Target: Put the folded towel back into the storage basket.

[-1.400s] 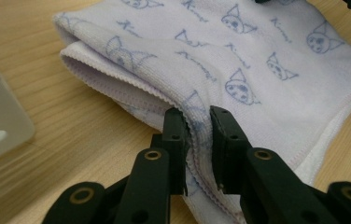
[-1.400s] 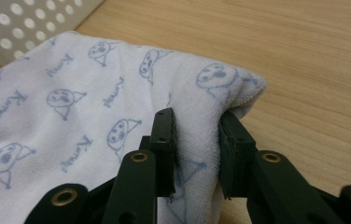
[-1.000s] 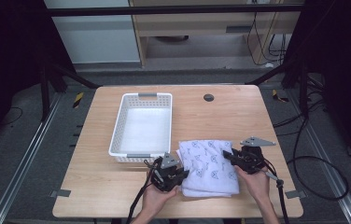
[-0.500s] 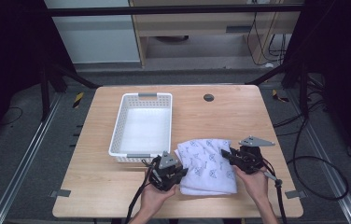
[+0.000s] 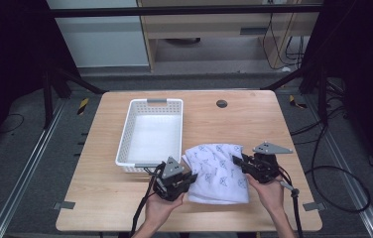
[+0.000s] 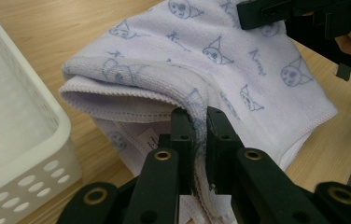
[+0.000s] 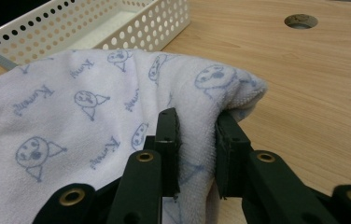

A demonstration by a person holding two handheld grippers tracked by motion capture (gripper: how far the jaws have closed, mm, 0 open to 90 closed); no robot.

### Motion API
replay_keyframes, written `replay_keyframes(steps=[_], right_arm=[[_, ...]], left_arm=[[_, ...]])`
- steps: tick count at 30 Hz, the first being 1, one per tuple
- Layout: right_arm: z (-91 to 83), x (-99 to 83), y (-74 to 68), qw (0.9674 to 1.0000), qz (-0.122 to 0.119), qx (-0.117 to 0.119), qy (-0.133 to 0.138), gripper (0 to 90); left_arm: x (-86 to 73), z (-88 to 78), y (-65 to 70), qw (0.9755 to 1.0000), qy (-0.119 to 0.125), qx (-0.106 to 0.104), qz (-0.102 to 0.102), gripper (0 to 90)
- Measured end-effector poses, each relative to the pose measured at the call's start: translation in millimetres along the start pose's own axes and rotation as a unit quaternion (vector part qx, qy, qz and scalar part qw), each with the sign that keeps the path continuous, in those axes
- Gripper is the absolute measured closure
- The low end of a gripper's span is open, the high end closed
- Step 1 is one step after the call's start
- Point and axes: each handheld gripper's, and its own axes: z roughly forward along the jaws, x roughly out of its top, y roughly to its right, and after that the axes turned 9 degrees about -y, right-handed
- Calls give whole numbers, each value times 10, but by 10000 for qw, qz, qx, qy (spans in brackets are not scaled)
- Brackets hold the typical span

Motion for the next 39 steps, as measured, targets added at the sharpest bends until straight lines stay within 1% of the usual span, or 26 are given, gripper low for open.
replay_keyframes(steps=[2, 4, 7, 10, 12, 15, 16, 17, 18, 20, 21, 24, 28, 29, 31, 33, 34, 35, 37, 39], right_arm=[[6, 0, -3, 10000, -24, -14, -15, 741], [33, -14, 10, 10000, -16, -44, -72, 741], [88, -50, 38, 9997, 44, -91, -233, 741], [80, -37, 32, 9997, 8, -101, -202, 742], [71, -30, 26, 9998, -27, -108, -160, 742], [113, -54, 34, 9995, 14, -145, -269, 740], [132, -66, 42, 9994, 6, -168, -298, 740], [164, -84, 48, 9991, 16, -210, -379, 740], [164, -84, 48, 9991, 16, -210, -379, 740], [245, -126, 71, 9981, 21, -302, -532, 738], [265, -136, 80, 9979, 16, -324, -562, 738], [311, -157, 96, 9973, -30, -392, -614, 737], [334, -173, 106, 9971, -23, -431, -626, 735], [337, -177, 113, 9970, -27, -443, -629, 735], [344, -182, 121, 9970, -43, -444, -629, 734], [351, -184, 124, 9968, -46, -465, -647, 733], [351, -184, 124, 9968, -46, -465, -647, 733], [352, -185, 125, 9968, -42, -466, -648, 733], [356, -186, 126, 9967, -54, -467, -663, 733], [365, -187, 128, 9965, -41, -468, -685, 733]], left_arm=[[-12, 25, -9, 10000, -28, 1, -29, 826], [-41, 83, -28, 9999, -126, 1, -69, 826], [-71, 144, -35, 9997, -219, -10, -87, 826], [-55, 128, -7, 9998, -162, 67, 0, 826], [-54, 125, -15, 9998, -175, 75, -16, 826], [-95, 196, -44, 9994, -317, 90, -116, 824], [-122, 246, -58, 9990, -398, 83, -163, 823], [-143, 285, -66, 9987, -465, 102, -172, 821], [-143, 285, -66, 9987, -465, 102, -172, 820], [-182, 364, -82, 9979, -581, 226, -192, 812], [-217, 420, -104, 9971, -651, 303, -255, 807], [-258, 484, -126, 9956, -767, 429, -319, 777], [-280, 523, -149, 9941, -799, 646, -354, 636], [-281, 529, -150, 9938, -801, 686, -352, 573], [-283, 535, -156, 9936, -811, 696, -353, 498], [-300, 579, -167, 9934, -870, 631, -392, 414], [-300, 579, -167, 9934, -870, 631, -392, 393], [-308, 601, -175, 9937, -889, 549, -416, 393], [-317, 643, -185, 9936, -926, 433, -480, 328], [-327, 672, -184, 9937, -932, 364, -502, 308]])
